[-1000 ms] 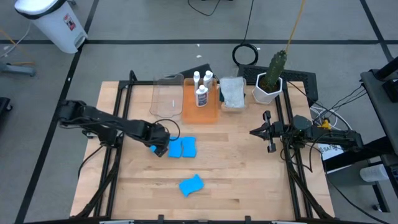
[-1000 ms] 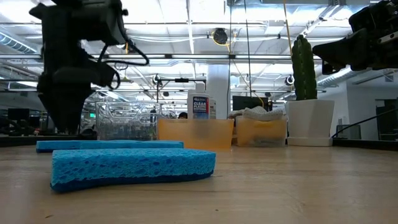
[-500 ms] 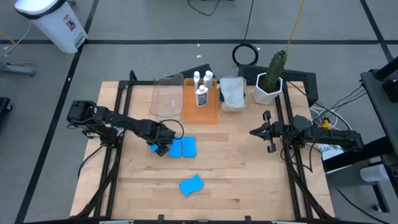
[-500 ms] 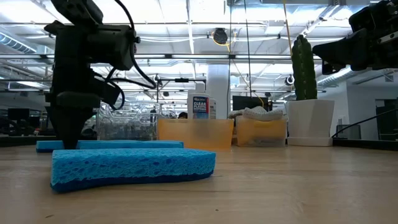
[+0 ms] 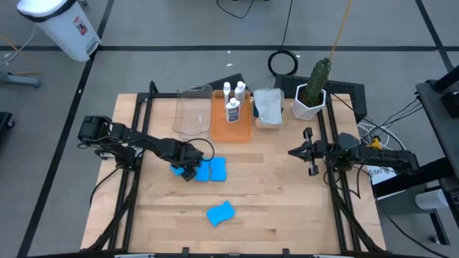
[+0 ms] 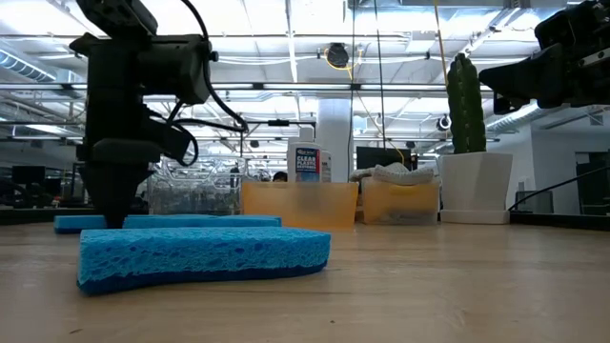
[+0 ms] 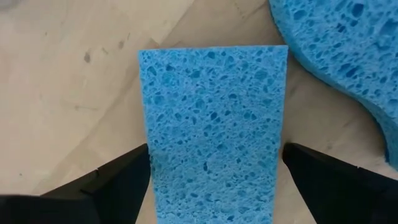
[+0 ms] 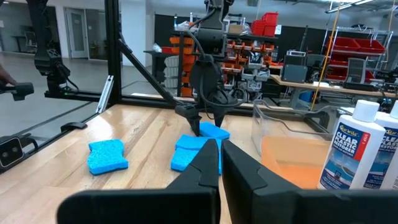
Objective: Pick & Place Kitchen Items
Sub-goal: Put the blue sponge into the transparent bin
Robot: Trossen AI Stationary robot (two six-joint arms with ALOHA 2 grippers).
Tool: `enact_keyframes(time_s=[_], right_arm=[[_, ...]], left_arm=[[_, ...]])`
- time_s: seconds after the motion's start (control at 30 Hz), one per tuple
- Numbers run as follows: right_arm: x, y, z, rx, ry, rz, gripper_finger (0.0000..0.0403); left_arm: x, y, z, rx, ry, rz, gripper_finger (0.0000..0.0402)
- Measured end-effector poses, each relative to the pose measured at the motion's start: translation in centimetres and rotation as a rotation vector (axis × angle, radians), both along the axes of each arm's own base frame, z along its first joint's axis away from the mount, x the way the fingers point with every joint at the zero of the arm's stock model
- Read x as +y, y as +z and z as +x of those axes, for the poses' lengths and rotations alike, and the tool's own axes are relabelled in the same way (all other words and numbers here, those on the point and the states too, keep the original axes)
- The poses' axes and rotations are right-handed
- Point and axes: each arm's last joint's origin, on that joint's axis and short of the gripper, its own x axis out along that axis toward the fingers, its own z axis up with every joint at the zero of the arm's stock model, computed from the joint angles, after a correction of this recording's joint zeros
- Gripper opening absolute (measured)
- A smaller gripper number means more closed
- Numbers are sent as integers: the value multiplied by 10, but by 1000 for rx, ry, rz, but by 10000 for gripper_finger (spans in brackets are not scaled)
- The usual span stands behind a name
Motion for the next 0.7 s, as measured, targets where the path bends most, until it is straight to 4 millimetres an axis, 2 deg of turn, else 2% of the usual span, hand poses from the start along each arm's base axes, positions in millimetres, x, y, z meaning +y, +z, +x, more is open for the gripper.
enact_keyframes(time_s=[0.2,0.3,0.7], right_arm=[[0,0,0,0,0,0,0],[0,0,0,0,0,0,0],[0,0,0,0,0,0,0]], left_arm=[[-4,0,0,-7,0,15,360],[-4,0,0,-7,6,12,339],[-6,4,3,1,3,-67,183]])
